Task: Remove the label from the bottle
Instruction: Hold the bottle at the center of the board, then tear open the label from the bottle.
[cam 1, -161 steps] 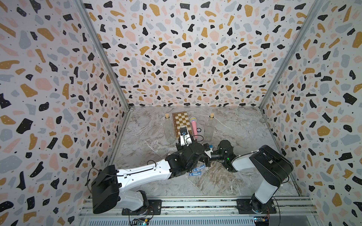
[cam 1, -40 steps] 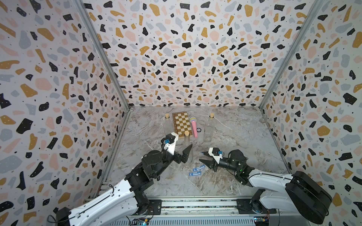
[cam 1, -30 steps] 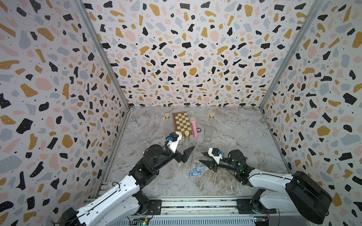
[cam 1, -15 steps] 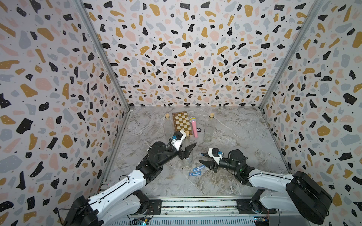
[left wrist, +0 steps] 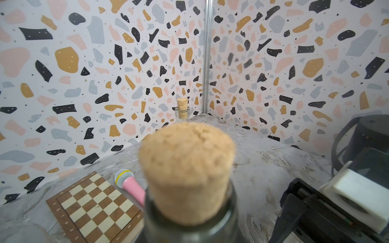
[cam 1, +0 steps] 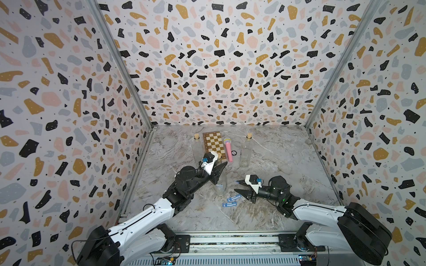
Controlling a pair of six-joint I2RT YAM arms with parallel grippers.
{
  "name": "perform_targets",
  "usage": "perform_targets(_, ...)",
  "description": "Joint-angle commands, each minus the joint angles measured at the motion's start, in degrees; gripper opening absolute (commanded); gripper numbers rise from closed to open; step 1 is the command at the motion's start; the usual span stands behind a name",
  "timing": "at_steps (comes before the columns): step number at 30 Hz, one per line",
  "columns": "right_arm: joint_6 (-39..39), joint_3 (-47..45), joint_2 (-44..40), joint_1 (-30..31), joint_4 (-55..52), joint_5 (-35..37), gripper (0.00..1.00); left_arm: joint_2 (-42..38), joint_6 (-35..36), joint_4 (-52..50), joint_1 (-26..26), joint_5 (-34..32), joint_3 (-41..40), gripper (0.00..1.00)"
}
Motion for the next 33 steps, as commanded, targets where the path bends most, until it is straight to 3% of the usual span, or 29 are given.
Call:
perform_targets(1, -0.85, 2.4, -1.55, 0.41, 0.13, -1.26, 0.41, -2.65, -5.31, -1.87, 0.23, -8.59, 1.49, 0.0)
perform_targets(5, -0.94, 3.5, 0.12, 0.87, 1.64, -2.44, 0.4, -4.17, -7.75, -11.38, -1.81, -17.51, 5.14, 0.0)
perform_targets(9, -1.32, 4.88, 2.78, 1.83, 3.32, -4.69, 0.4, -3.43, -5.38, -10.57, -8.63, -30.78, 5.45, 0.0)
perform_targets(12, -1.74, 5.76, 4.5, 2.71, 3.79, -5.09, 0.4, -1.66, -5.88, -10.08, -11.41, -36.19, 6.5, 0.0)
perform_targets(26, -1.74, 9.08, 13.22, 2.33, 7.98, -3.63, 0.4, 2.34, -9.86, -9.23, -15.66, -48.99, 7.88, 0.0)
perform_targets(33, 0.14, 11.61, 17.47, 1.8, 11.41, -1.58, 0.41, 2.9, -11.06, -10.18, -16.18, -49.69, 8.11, 0.0)
